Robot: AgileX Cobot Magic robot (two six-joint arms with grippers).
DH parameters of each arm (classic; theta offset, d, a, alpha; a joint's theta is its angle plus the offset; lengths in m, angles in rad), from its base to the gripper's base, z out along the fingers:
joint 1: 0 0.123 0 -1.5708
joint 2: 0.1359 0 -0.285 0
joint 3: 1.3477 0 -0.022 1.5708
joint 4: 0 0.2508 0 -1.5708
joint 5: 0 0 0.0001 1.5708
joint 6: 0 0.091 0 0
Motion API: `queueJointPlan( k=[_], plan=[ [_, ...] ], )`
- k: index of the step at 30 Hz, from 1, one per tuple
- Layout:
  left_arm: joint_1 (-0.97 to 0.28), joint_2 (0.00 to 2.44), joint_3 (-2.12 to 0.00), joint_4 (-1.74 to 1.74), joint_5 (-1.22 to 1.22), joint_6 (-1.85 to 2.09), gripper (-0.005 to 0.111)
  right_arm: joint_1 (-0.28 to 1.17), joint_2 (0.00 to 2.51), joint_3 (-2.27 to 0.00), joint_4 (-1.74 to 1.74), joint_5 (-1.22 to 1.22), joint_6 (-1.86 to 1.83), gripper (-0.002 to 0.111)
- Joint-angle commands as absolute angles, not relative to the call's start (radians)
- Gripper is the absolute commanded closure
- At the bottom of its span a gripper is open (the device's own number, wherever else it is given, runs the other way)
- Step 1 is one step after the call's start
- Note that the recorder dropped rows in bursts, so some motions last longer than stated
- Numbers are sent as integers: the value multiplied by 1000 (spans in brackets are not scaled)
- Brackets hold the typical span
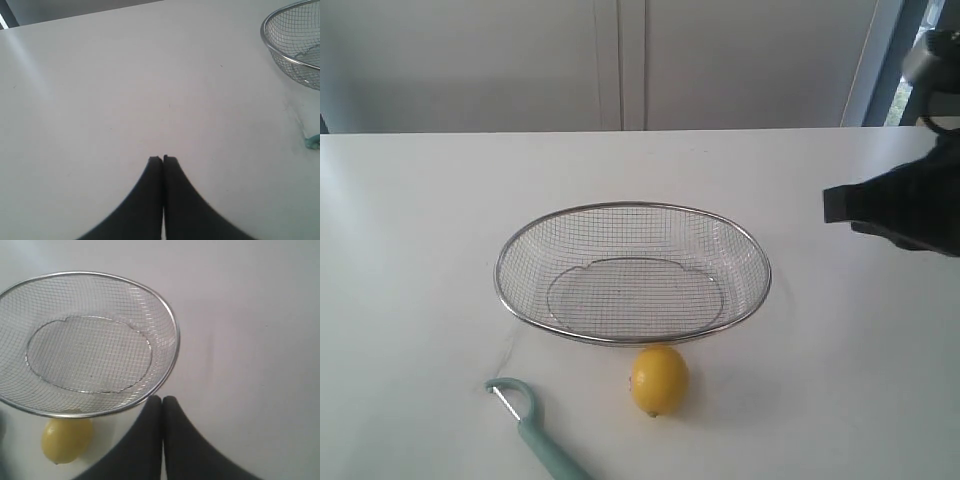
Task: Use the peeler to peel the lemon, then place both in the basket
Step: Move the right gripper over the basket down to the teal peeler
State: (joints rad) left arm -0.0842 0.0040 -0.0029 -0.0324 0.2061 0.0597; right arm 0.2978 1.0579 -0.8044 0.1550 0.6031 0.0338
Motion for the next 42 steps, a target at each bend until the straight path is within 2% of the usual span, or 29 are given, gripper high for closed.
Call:
queueJointPlan(
  k=[1,16,28,32,42],
  plan=[
    [-83,0,0,-32,209,53,107,373,1113,-851,157,615,22,108],
    [-83,0,0,-32,209,53,107,666,1359,-1038,150,636,22,108],
    [-83,0,0,-32,209,53,107,1008,1679,-1256,45,833,0,108],
    [-83,0,0,-32,209,53,107,1051,1700,-1256,52,860,-167,108],
    [-83,0,0,-32,209,53,107,1067,1776,-1257,67,878,-116,108]
  ],
)
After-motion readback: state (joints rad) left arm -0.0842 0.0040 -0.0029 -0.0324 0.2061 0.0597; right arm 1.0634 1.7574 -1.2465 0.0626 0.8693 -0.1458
